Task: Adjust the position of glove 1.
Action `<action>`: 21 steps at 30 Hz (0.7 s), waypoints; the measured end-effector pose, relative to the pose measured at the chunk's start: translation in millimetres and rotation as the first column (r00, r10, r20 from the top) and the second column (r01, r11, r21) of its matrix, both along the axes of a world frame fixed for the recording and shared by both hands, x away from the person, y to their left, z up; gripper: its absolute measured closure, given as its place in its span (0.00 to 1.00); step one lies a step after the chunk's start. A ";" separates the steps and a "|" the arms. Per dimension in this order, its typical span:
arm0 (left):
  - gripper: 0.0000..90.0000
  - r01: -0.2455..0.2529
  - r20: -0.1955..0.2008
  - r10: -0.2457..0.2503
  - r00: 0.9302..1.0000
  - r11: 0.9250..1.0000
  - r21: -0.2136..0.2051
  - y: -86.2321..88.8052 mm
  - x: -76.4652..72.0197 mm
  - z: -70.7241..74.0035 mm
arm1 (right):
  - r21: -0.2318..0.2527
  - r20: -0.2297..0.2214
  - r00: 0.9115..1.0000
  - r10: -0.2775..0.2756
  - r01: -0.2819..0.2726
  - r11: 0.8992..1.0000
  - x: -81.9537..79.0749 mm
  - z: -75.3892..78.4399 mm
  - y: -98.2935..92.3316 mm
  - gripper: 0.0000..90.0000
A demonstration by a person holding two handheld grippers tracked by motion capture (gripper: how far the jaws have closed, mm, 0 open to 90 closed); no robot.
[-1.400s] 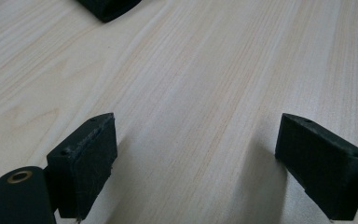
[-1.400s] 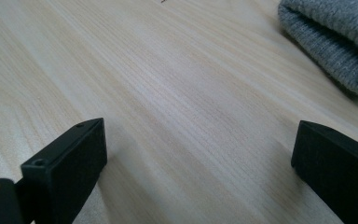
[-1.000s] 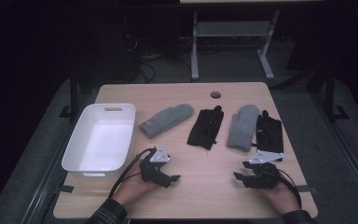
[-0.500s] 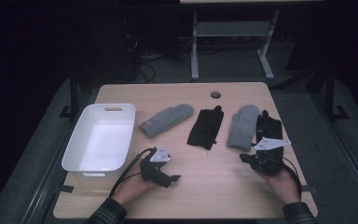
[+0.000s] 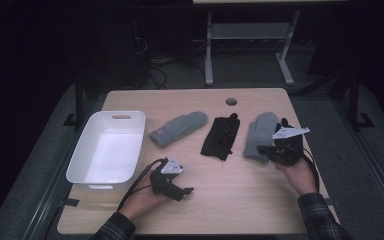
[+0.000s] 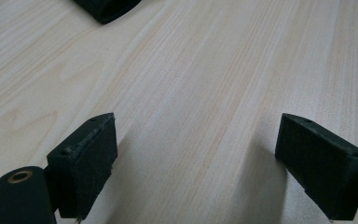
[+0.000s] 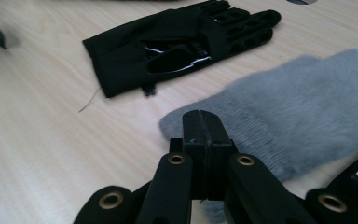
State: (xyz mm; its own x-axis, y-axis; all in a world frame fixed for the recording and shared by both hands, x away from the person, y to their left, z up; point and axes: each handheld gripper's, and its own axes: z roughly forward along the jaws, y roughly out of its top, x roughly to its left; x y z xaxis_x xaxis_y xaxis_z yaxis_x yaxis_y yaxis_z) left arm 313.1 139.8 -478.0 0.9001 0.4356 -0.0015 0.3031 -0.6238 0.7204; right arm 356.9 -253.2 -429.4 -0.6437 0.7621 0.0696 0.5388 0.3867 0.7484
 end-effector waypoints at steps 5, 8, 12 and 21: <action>0.13 -0.003 -0.003 0.003 1.000 1.000 0.002 0.0 -0.2 0.3 | -0.021 -0.016 1.000 -0.024 0.024 0.999 17.4 -3.6 -5.0 1.00; 0.13 -0.004 -0.002 0.004 1.000 1.000 0.001 0.0 -0.2 0.2 | -0.019 -0.028 0.999 -0.043 0.043 0.999 26.1 -7.0 -8.2 1.00; 0.13 -0.004 -0.003 0.004 1.000 1.000 0.002 0.0 -0.2 0.3 | -0.016 -0.047 0.998 -0.047 0.046 0.999 31.0 -11.5 -9.1 1.00; 0.13 -0.008 -0.002 0.008 1.000 1.000 0.002 -0.2 -0.2 0.2 | -0.079 -0.080 0.996 -0.026 0.020 0.997 30.2 -22.9 -0.3 1.00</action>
State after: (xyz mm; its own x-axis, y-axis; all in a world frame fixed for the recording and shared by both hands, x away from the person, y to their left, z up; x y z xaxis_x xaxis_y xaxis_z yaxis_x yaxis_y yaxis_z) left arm 312.9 139.7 -477.9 0.8967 0.4426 -0.0028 0.3096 -0.6226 0.7187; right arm 387.1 -253.5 -452.3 -0.6208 0.7817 0.0604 0.6058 0.4294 0.6698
